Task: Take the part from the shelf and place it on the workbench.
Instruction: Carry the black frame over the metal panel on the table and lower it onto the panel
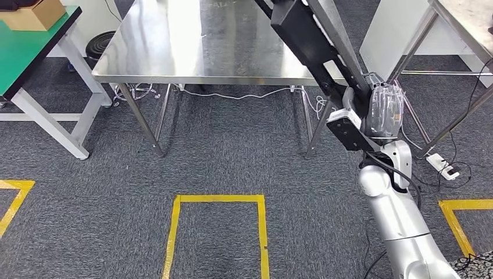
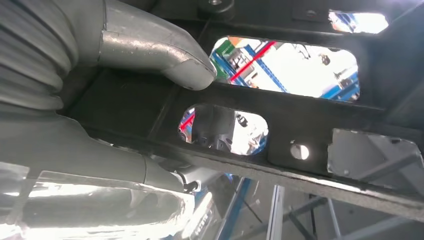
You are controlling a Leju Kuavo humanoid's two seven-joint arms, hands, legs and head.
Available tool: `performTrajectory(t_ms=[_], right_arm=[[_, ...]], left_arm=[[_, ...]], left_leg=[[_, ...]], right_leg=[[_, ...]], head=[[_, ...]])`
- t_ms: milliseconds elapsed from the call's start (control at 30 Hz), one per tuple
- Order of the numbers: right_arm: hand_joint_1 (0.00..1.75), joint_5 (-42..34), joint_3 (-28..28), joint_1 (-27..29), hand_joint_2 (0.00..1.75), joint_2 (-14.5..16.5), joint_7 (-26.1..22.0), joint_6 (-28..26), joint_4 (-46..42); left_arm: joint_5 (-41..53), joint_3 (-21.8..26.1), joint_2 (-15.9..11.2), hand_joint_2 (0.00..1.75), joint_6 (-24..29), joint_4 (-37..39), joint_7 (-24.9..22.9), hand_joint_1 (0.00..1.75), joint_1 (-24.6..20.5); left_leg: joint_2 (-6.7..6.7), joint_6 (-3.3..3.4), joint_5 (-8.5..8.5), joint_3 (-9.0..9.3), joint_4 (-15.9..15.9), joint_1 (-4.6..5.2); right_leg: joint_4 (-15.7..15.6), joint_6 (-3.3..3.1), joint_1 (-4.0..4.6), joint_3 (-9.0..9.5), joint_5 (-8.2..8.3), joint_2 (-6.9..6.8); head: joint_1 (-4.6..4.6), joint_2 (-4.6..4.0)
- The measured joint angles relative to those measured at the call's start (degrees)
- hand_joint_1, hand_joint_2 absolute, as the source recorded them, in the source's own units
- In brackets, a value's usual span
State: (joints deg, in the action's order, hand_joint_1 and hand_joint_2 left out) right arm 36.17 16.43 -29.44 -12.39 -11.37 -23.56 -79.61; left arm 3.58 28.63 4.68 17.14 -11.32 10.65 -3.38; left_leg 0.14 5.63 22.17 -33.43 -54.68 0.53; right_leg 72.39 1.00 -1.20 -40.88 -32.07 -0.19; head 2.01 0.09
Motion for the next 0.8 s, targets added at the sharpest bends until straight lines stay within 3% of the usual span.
performTrajectory(t_ms=[33, 100, 133, 200, 267, 333, 400, 467, 500, 533, 567, 633, 667, 700, 800], right_arm=[[1.75, 0.0, 0.01, 0.17, 1.75, -0.02, 0.02, 0.0, 0.04], [1.75, 0.01, 0.01, 0.25, 1.75, -0.07, 0.05, -0.01, 0.07], [1.75, -0.01, 0.02, 0.22, 1.75, -0.08, 0.05, -0.02, 0.09], [1.75, -0.02, 0.02, 0.25, 1.75, -0.1, 0.05, -0.04, 0.12], [1.75, -0.03, 0.04, 0.32, 1.75, -0.1, 0.07, -0.13, 0.12], [1.75, -0.1, 0.05, 0.28, 1.75, -0.05, 0.07, -0.2, 0.07], [1.75, -0.2, 0.04, 0.22, 1.75, -0.03, 0.07, -0.22, 0.02], [1.75, -0.39, 0.03, 0.29, 1.75, -0.05, 0.07, -0.17, 0.01], [1.75, -0.34, 0.03, 0.42, 1.75, -0.08, 0.07, -0.16, 0.01], [1.75, 0.22, 0.02, 0.62, 1.75, -0.15, 0.19, -0.26, -0.01], [1.75, 1.4, -0.04, 0.92, 1.75, -0.28, 0.51, -0.55, -0.13], [1.75, 5.32, -0.39, 1.83, 1.75, -0.75, 1.8, -1.51, -0.7], [1.75, 7.76, -0.77, 2.56, 1.75, -1.1, 2.87, -2.06, -1.25], [1.75, 10.36, -1.33, 3.62, 1.75, -1.53, 4.09, -2.44, -2.02], [1.75, 16.37, -4.15, 8.33, 1.75, -3.22, 6.95, -2.72, -5.45]], left_arm=[[0.01, 0.0, 0.09, 0.0, 0.0, 0.0, 0.0, 0.0, 0.01], [-0.01, 0.0, 0.24, 0.0, 0.0, 0.01, -0.01, 0.0, 0.07], [-0.01, 0.01, 0.22, 0.0, 0.01, 0.01, -0.01, 0.0, 0.09], [0.0, 0.02, 0.18, 0.0, 0.02, 0.0, -0.01, 0.0, 0.08], [-0.01, 0.03, 0.16, 0.0, 0.04, 0.0, -0.01, 0.0, 0.13], [-0.02, 0.04, 0.15, 0.0, 0.04, 0.01, -0.03, 0.0, 0.21], [-0.03, 0.06, 0.14, 0.0, 0.03, 0.02, -0.05, 0.0, 0.22], [-0.13, 0.13, 0.14, 0.0, -0.34, 0.02, -0.05, 0.0, 0.23], [-0.19, 0.19, 0.14, 0.0, -0.68, 0.02, -0.03, 0.0, 0.26], [-0.23, 0.24, 0.14, 0.0, -1.14, 0.02, 0.04, 0.0, 0.28], [-0.25, 0.29, 0.15, 0.0, -1.58, 0.02, 0.18, 0.0, 0.29], [-0.1, 0.36, 0.03, 0.0, -2.25, 0.01, 0.61, 0.0, 0.28], [0.16, 0.37, -0.05, 0.0, -2.5, 0.01, 0.84, 0.0, 0.26], [0.51, 0.38, -0.16, 0.0, -2.68, 0.0, 1.03, 0.0, 0.25], [1.4, 0.36, -0.41, 0.0, -3.2, -0.02, 1.26, 0.0, 0.34]], left_leg=[[-0.26, -0.17, 0.11, 0.0, -0.12, -0.07], [-0.72, -0.96, 0.65, -0.1, -0.94, -0.34], [-0.93, -1.59, 1.13, -0.38, -1.69, -0.34], [-1.24, -2.66, 1.98, -1.05, -3.2, -0.22], [-1.35, -3.04, 2.29, -1.45, -3.84, -0.26], [-1.16, -3.46, 3.12, -1.91, -4.97, -0.58], [-0.71, -4.17, 5.97, -4.18, -10.06, -0.89], [-0.41, -4.62, 9.21, -8.08, -17.81, -1.14], [-0.37, -4.63, 9.72, -9.53, -20.27, -1.22], [-0.36, -4.48, 9.08, -9.96, -20.6, -1.25], [-0.37, -4.13, 7.37, -9.16, -18.45, -1.2], [-0.37, -2.85, 3.29, -5.51, -10.55, -0.88], [-0.29, -2.24, 2.09, -3.89, -7.22, -0.61], [-0.25, -1.75, 1.67, -2.93, -5.3, -0.34], [-0.33, -0.96, 1.48, -1.98, -3.4, 0.0]], right_leg=[[-0.24, 0.66, -0.31, -0.18, 0.6, 0.01], [-7.28, 2.21, -0.97, 2.92, 4.02, -0.01], [-10.9, 2.64, -1.11, 4.8, 5.47, 0.04], [-14.51, 2.26, -1.11, 6.67, 6.68, 0.13], [-14.31, 1.28, -1.06, 6.52, 6.59, 0.17], [-14.31, 0.74, -1.3, 6.68, 6.63, 0.18], [-14.35, 0.27, -1.35, 6.9, 6.57, 0.16], [-14.34, 0.02, -1.14, 6.97, 6.44, 0.15], [-14.34, -0.04, -1.03, 7.01, 6.39, 0.17], [-14.34, -0.1, -0.93, 7.09, 6.34, 0.19], [-14.34, -0.17, -0.81, 7.24, 6.27, 0.21], [-14.41, -0.29, -0.61, 7.57, 6.12, 0.22], [-14.52, -0.23, -0.46, 7.65, 6.03, 0.2], [-14.66, -0.11, -0.42, 7.7, 5.97, 0.14], [-15.39, 0.66, -0.23, 8.13, 5.93, -0.4]], head=[[0.01, 0.0], [-0.01, 0.0], [-0.1, 0.0], [-0.16, 0.0], [-0.08, 0.0], [-0.01, 0.0], [0.09, 0.0], [0.14, 0.0], [0.15, 0.0], [0.16, 0.0], [0.15, 0.0], [0.11, 0.0], [0.09, 0.0], [0.1, 0.0], [0.05, 0.0]])
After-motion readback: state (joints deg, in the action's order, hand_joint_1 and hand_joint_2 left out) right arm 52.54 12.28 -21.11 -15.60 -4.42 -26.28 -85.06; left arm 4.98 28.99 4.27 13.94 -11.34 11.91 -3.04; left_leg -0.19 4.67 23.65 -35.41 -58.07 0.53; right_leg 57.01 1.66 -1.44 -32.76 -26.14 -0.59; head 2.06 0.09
